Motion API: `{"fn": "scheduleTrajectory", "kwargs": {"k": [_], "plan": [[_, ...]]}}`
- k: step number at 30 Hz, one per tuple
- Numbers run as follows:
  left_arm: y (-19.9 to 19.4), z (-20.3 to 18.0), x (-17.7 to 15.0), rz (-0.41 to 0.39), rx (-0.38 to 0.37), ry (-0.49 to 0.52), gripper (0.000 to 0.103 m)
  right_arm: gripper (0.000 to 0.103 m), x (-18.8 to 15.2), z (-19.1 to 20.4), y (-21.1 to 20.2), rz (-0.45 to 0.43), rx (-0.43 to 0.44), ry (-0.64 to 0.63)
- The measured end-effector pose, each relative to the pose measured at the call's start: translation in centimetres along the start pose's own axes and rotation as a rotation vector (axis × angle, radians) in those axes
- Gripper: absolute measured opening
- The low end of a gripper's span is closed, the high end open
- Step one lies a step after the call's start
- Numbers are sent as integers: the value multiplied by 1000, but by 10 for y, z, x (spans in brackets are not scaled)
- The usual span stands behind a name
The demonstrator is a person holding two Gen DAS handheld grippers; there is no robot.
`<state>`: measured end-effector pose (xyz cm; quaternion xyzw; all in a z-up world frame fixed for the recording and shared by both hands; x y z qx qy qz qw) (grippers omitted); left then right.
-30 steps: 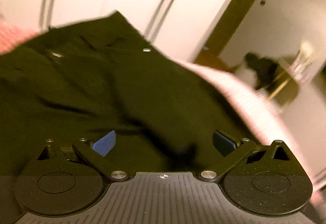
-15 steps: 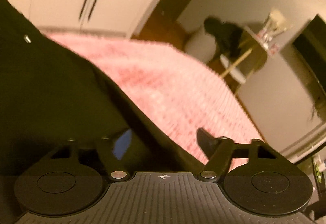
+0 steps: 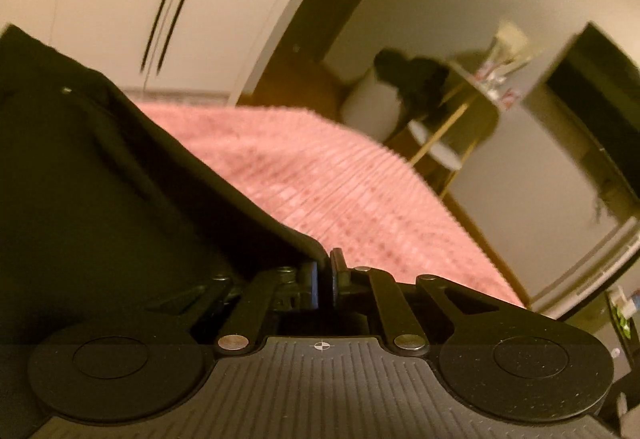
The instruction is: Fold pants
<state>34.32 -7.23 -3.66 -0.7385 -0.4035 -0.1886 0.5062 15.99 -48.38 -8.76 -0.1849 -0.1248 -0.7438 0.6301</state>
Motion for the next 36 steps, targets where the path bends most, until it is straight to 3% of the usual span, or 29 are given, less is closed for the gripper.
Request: {"fn": "scheduleTrajectory", "kwargs": {"k": [4, 6, 8, 9, 15, 18, 20, 22, 29, 36], "plan": [[-42, 16, -18, -8, -12, -62, 7, 9, -17, -12, -10, 119, -60, 108], [-53, 18, -20, -26, -3, -66, 7, 22, -32, -12, -6, 190, -69, 133], [-59, 17, -18, -32, 2, -81, 7, 60, -45, -9, 3, 256, -68, 132], [-61, 16, -16, -28, -8, -106, 7, 63, -48, -9, 7, 263, -70, 136], [-77, 16, -12, -24, -25, -182, 7, 62, -52, -16, 25, 242, -15, 194], [-86, 18, -16, -41, -33, -174, 7, 39, -54, -18, 31, 228, -3, 190], [-87, 22, -19, -39, -33, -184, 7, 11, -52, -24, 33, 221, 0, 218], [-90, 28, -24, -34, -35, -197, 7, 5, -50, -27, 32, 214, -5, 225], [-126, 45, -54, -19, -53, -196, 6, 2, -19, 19, -13, 106, 54, 6], [-157, 77, -106, 92, -72, -339, 5, 2, -12, 55, -79, 32, -38, -381]]}}
Point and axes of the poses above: each gripper's, at about its wrist camera, not at the fingertips, and y roughly the way its jaws point, z to its left, x to its top, the point moved 9 cm from there along y, roughly the way its jaws point, and after that the axes turned 8 degrees about x, right-handed, at the moved point
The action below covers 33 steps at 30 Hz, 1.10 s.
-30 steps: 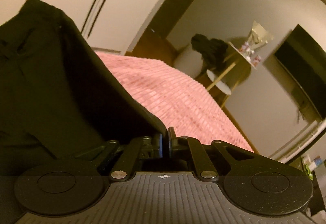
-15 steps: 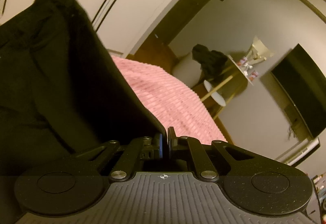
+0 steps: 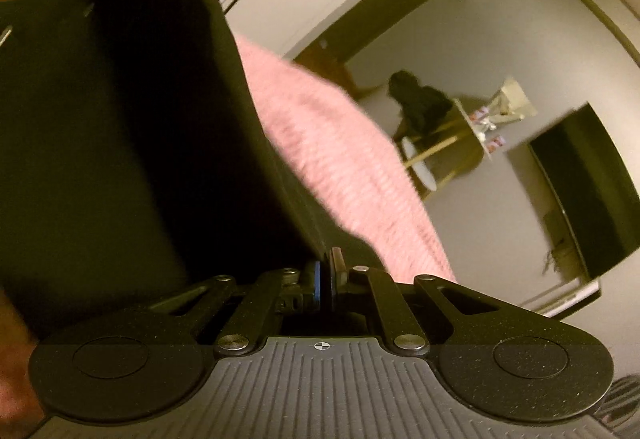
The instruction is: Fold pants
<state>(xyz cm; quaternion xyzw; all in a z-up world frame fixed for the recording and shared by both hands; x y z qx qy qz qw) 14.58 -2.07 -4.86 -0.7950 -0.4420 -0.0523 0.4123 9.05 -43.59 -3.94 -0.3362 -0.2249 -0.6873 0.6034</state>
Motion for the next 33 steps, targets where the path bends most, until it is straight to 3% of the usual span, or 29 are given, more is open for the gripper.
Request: {"fn": "scheduleTrajectory", "kwargs": {"k": [2, 6, 8, 10, 12, 15, 18, 24, 26, 29, 31, 33], "plan": [[-2, 15, -11, 44, 5, -26, 6, 2, -4, -7, -6, 39, -54, -40], [-11, 33, -23, 101, 16, -19, 7, 3, -13, -36, -4, 150, -165, 36], [-17, 37, -15, 73, 48, 2, 20, 9, -15, -46, 0, 177, -194, 73], [-28, 49, 4, -23, 82, 23, 47, 18, -16, -57, 1, 190, -191, 158], [-36, 73, 25, -101, 150, 3, 62, 29, -21, -67, 5, 215, -176, 257], [-34, 112, 55, -118, 170, -117, 62, 30, -31, -78, 15, 241, -149, 387], [-22, 139, 81, -139, 194, -176, 62, 30, -34, -85, 20, 229, -109, 469], [-4, 174, 116, -187, 229, -266, 61, 30, -50, -85, -4, 188, -70, 511], [1, 182, 123, -187, 205, -294, 61, 30, -46, -87, -15, 165, -77, 493], [6, 185, 131, -191, 190, -321, 52, 30, -49, -89, -8, 170, -78, 508], [6, 189, 134, -188, 197, -311, 32, 30, -52, -90, -5, 177, -65, 531], [4, 186, 136, -196, 200, -288, 25, 30, -50, -90, 0, 169, -48, 541]]}}
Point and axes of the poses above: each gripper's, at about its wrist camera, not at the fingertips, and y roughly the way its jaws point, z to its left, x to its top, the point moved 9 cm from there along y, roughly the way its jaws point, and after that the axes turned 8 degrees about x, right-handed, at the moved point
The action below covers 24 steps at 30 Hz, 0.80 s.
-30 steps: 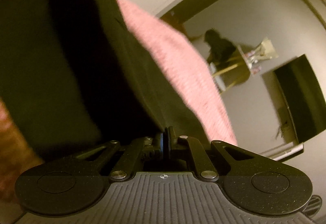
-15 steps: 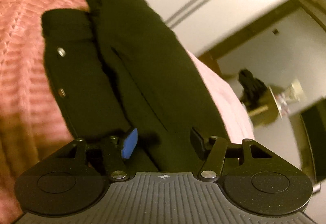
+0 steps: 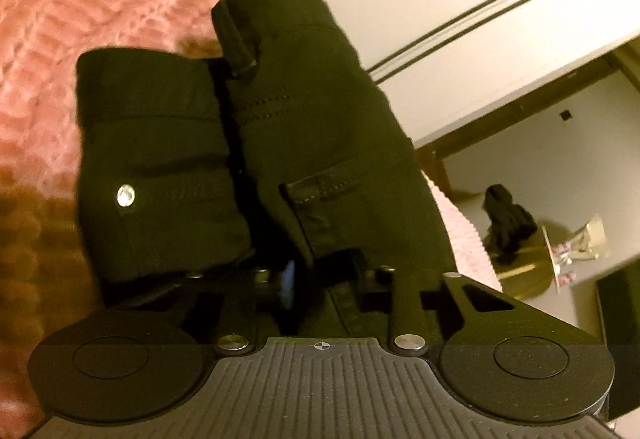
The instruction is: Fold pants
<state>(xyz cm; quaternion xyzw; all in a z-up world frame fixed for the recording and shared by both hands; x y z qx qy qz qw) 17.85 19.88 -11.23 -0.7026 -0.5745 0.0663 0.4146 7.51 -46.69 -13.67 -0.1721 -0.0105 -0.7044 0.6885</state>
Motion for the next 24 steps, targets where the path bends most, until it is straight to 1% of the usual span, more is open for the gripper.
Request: {"fn": "scheduleTrajectory", "kwargs": {"k": [1, 2, 3, 4, 6, 7, 8, 10, 11, 12, 13, 14, 15, 16, 19, 20, 21, 22, 24], "plan": [[-2, -2, 0, -6, -4, 6, 19, 29, 2, 2, 1, -5, 15, 8], [-5, 3, 2, -9, -13, 11, 16, 19, 3, 3, 1, -11, 22, 10], [-10, 1, 3, -14, -22, 16, 13, 14, 5, 5, 1, -23, 31, 0], [-19, 6, 0, -22, -29, 25, 12, 11, 6, 7, 1, -29, 32, -17], [-37, 0, 1, -43, -57, 48, 11, 11, 6, 12, 1, -35, 28, -56], [-45, -3, 2, -53, -76, 61, 11, 12, 6, 15, 2, -32, 18, -79], [-50, -8, 5, -60, -88, 71, 11, 15, 7, 18, 5, -24, -1, -105], [-59, -12, 5, -62, -97, 86, 11, 19, 11, 22, 10, -21, -17, -133], [-60, -12, 4, -60, -93, 89, 11, 19, 15, 22, 13, -21, -25, -131], [-62, -12, 4, -57, -91, 91, 11, 18, 18, 22, 16, -20, -31, -128], [-63, -13, 5, -53, -92, 88, 11, 11, 21, 25, 18, -21, -46, -137], [-68, -13, 5, -51, -98, 81, 11, 4, 24, 31, 18, -23, -69, -170], [-73, -16, 7, -55, -114, 81, 11, 4, 29, 43, 15, -35, -86, -241], [-77, -21, 7, -65, -132, 91, 11, 4, 32, 59, 10, -54, -72, -318], [-97, -22, 4, -98, -164, 142, 11, 4, 41, 103, -16, -118, 17, -510], [-101, -16, 2, -103, -161, 149, 11, 4, 44, 108, -25, -138, 29, -558], [-103, -7, -2, -100, -142, 150, 11, 4, 46, 108, -33, -154, 25, -614], [-101, 6, -7, -89, -107, 148, 13, 5, 45, 103, -36, -154, -6, -663], [-88, 31, -21, -31, -6, 173, 16, 13, 42, 78, -29, -112, -128, -735]]}}
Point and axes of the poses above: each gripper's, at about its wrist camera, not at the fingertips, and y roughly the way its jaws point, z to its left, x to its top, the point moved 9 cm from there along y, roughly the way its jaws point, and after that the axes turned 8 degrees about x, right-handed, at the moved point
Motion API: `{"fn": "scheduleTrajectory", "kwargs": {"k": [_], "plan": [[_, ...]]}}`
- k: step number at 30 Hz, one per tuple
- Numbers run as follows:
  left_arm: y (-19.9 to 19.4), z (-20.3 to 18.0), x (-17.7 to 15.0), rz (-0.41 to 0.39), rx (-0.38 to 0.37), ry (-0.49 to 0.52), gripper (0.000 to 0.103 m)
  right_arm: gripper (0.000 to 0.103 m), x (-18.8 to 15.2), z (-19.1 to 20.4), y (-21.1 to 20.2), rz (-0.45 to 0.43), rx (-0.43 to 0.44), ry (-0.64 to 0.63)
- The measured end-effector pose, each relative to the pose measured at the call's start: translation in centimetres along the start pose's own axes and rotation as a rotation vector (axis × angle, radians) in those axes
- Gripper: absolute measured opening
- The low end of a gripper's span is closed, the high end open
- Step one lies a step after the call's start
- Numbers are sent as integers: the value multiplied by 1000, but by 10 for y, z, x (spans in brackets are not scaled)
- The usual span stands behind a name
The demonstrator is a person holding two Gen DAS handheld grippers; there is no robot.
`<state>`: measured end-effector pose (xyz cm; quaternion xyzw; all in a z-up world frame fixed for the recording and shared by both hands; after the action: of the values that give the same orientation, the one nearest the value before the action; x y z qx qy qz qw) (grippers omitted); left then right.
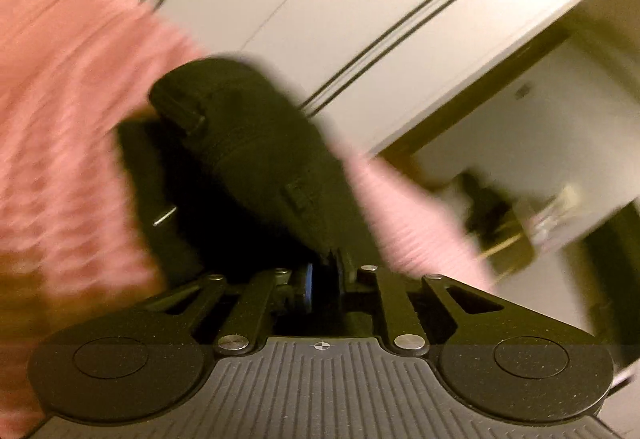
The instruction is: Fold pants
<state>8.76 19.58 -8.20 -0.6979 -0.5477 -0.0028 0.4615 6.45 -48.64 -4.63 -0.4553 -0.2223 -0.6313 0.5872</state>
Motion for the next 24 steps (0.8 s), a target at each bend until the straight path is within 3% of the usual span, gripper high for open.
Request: {"fn": "scheduleTrajectory", "kwargs": {"k": [2, 3, 6, 7, 10, 13, 15, 16, 21, 22, 24], "plan": [[9, 18, -16, 53, 108, 35, 20, 23, -28, -29, 14, 148, -96, 42], [8, 21, -18, 48, 122, 37, 23, 26, -36, -41, 16, 185, -105, 106], [-8, 23, -10, -28, 177, 21, 46, 35, -37, -64, 4, 113, -44, 319], [-15, 22, -4, -58, 181, 15, 51, 41, -35, -69, 2, 91, -18, 381], [-28, 15, 9, -108, 175, 15, 57, 44, -31, -76, 3, 72, 41, 513], [-35, 3, 15, -135, 174, 32, 59, 43, -32, -81, 10, 55, 55, 610], [-36, -4, 14, -146, 173, 55, 60, 19, -29, -80, 13, 51, 43, 631], [-34, -7, 12, -144, 180, 64, 60, 4, -25, -77, 15, 51, 35, 609], [-22, -21, 0, -124, 205, 120, 62, 3, 16, -31, 2, -38, 75, 291], [-20, -25, -1, -127, 205, 140, 68, 4, 20, -25, 1, -42, 23, 180], [-16, -32, 0, -145, 225, 184, 81, 9, 12, -16, 14, 32, -199, -161]]}}
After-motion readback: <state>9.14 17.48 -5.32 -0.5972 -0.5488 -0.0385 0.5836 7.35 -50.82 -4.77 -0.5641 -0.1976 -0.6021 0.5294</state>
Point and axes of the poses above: each gripper's, at about its wrist camera, not at the fingertips, and y roughly the way its jaws point, z to its left, x to its top, the point moved 9 cm from there along y, roughly the way its jaws point, and after that the axes turned 8 degrees about x, right-handed, at the moved point
